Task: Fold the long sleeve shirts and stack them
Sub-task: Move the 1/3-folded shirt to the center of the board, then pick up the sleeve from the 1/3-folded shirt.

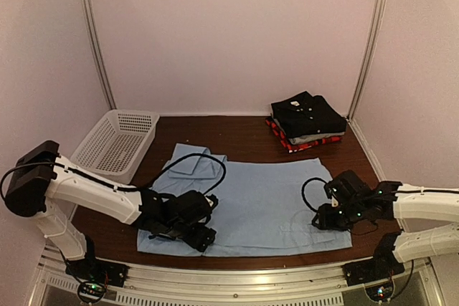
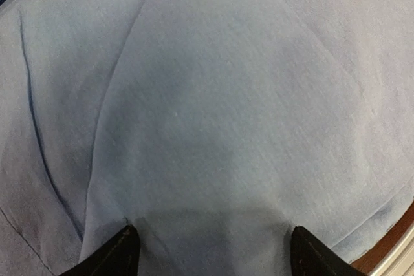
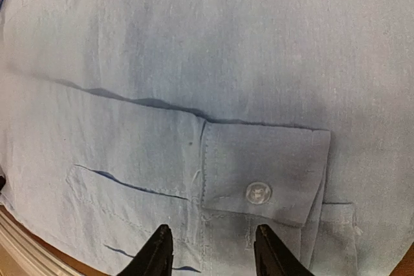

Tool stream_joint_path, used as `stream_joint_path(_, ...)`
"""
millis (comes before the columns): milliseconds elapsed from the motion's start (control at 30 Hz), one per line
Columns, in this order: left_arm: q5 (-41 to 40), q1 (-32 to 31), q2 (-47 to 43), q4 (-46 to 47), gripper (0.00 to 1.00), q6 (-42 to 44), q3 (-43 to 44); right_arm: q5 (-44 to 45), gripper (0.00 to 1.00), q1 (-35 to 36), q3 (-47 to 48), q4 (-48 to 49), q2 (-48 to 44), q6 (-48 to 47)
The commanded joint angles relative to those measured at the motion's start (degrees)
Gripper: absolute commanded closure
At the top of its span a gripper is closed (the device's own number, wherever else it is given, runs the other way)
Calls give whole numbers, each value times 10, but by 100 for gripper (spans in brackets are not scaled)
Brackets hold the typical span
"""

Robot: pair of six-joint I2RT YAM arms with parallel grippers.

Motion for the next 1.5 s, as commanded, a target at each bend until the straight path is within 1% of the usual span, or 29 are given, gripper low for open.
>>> stream_joint_path(0,9,-1,-28,-86,17,16,43,36,54,7,47,-41,-28,3)
stream_joint_path(67,5,5,-43,-100,16,38,80,48,53,7,77,-33,-10,-17)
stream_joint_path(133,16,24,-64,-97,15,59,100,54,52,7,103,-29,17,-39)
stream_joint_path(267,71,126,-105,-76,14,90,113,73,51,5,144,-4,68,-76)
stream_joint_path(333,92,182,-108,-69,12,106,126,74,52,5,158,17,92,-93)
stream_joint_path(433,100,245,-88,-64,11,128,153,82,51,0,186,36,126,-123)
stream_joint_path(533,102,296,-50,-64,11,145,184,89,51,-13,214,47,156,-150)
stream_joint_path(667,84,352,14,-66,11,162,227,69,51,-29,229,69,185,-174)
stream_joint_path(767,55,366,80,-73,11,178,278,59,51,-38,233,85,199,-183)
stream_joint_path(967,35,367,186,-88,10,211,386,26,51,-48,225,107,220,-189)
stream_joint_path(1133,24,367,242,-111,10,246,453,17,50,-54,213,116,221,-190)
stream_joint_path(1267,11,357,277,-127,10,265,484,9,51,-58,205,126,225,-188)
stream_joint_path(1467,-70,330,325,-155,9,284,523,-2,51,-59,197,137,235,-186)
